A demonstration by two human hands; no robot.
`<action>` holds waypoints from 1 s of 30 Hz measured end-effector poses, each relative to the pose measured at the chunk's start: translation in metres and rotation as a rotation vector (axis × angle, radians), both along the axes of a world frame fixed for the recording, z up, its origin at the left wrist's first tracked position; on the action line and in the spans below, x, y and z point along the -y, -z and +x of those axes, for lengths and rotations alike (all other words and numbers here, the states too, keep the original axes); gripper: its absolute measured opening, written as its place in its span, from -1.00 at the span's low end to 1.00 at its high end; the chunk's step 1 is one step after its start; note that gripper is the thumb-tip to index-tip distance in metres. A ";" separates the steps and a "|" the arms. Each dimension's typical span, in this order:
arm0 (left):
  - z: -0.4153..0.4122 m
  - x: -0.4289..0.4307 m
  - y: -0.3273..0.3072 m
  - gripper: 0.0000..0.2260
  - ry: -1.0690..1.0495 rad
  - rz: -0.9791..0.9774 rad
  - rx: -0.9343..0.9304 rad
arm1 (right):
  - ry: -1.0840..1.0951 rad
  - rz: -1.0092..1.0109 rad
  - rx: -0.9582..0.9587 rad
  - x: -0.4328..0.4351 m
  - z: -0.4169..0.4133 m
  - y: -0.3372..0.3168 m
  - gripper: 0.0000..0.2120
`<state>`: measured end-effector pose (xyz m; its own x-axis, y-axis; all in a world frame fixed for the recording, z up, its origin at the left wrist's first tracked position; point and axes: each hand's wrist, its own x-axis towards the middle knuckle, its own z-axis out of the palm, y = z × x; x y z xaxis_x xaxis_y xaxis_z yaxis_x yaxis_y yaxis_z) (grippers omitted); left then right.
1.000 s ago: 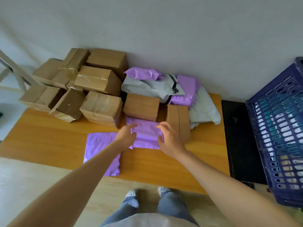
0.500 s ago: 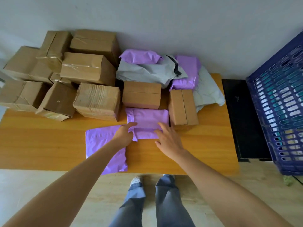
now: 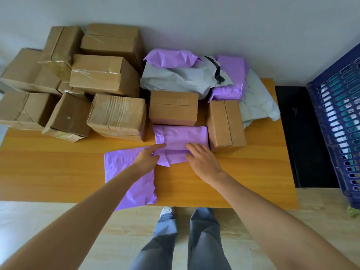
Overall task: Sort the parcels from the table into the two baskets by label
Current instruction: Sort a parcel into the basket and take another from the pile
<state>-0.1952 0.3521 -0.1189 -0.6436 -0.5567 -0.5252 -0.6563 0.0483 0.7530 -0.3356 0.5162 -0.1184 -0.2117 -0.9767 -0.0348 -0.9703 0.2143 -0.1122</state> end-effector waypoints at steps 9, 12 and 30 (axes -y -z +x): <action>0.008 0.003 -0.024 -0.43 0.046 -0.014 -0.115 | 0.166 -0.267 0.070 -0.003 0.011 -0.017 -0.78; 0.008 0.004 -0.039 -0.34 0.069 -0.068 -0.165 | 0.248 -0.281 0.089 0.000 0.014 -0.038 -0.71; -0.002 0.001 -0.140 -0.65 0.145 -0.265 -0.344 | 0.508 -0.389 0.468 -0.014 -0.008 -0.169 -0.81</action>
